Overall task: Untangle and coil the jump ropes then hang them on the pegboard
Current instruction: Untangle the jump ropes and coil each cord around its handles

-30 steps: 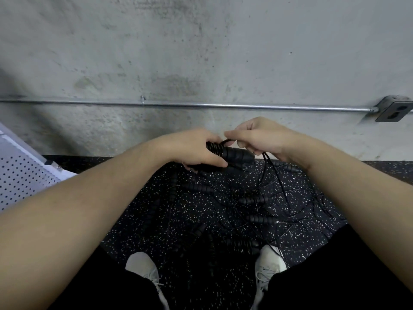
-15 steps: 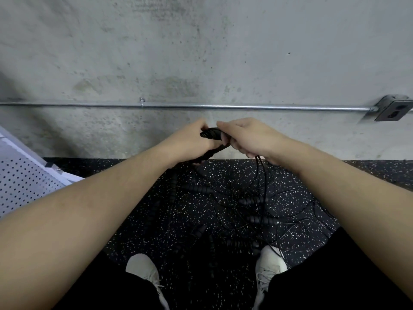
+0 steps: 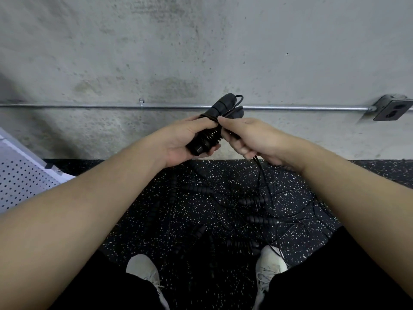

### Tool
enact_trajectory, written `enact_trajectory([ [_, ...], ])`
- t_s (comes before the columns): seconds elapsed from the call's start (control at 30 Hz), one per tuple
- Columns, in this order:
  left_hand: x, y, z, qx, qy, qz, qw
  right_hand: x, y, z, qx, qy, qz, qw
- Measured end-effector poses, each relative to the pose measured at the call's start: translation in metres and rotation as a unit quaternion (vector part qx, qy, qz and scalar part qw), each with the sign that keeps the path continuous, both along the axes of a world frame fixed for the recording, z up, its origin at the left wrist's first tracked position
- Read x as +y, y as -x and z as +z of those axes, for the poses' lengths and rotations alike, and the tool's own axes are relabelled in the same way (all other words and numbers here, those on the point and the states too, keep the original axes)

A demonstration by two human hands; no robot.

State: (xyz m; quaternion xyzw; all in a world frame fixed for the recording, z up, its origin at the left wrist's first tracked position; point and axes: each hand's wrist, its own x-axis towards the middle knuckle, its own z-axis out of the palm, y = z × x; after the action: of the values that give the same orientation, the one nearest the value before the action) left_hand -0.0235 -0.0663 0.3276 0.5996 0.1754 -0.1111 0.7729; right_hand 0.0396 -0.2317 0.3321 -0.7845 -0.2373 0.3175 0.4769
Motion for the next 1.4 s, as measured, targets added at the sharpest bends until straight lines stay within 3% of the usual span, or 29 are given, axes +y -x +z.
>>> enact_trajectory([
  [0.3, 0.0, 0.0, 0.003, 0.009, -0.003, -0.012, 1.0, -0.007, 0.0, -0.001, 0.009, -0.055, 0.014, 0.998],
  [0.47, 0.01, -0.001, 0.008, 0.002, 0.062, 0.051, 0.997, -0.016, -0.003, -0.002, 0.019, -0.068, 0.015, 0.997],
  [0.6, 0.022, -0.001, 0.009, -0.024, 0.108, 0.041, 0.993, -0.027, -0.011, -0.005, 0.04, -0.088, 0.036, 0.995],
  [0.8, 0.025, 0.001, 0.013, -0.03, 0.143, 0.045, 0.988, -0.042, -0.018, -0.01, 0.082, -0.093, 0.062, 0.99],
  [1.07, 0.017, -0.001, 0.014, -0.043, 0.167, 0.119, 0.978, -0.036, -0.011, -0.007, 0.062, -0.064, 0.081, 0.993],
  [1.27, 0.026, 0.007, 0.017, -0.037, 0.137, -0.021, 0.99, -0.04, -0.016, -0.01, -0.011, 0.035, 0.063, 0.997],
  [1.4, 0.031, 0.009, 0.018, -0.012, 0.119, -0.053, 0.991, -0.048, -0.021, -0.013, 0.085, 0.008, 0.137, 0.987],
])
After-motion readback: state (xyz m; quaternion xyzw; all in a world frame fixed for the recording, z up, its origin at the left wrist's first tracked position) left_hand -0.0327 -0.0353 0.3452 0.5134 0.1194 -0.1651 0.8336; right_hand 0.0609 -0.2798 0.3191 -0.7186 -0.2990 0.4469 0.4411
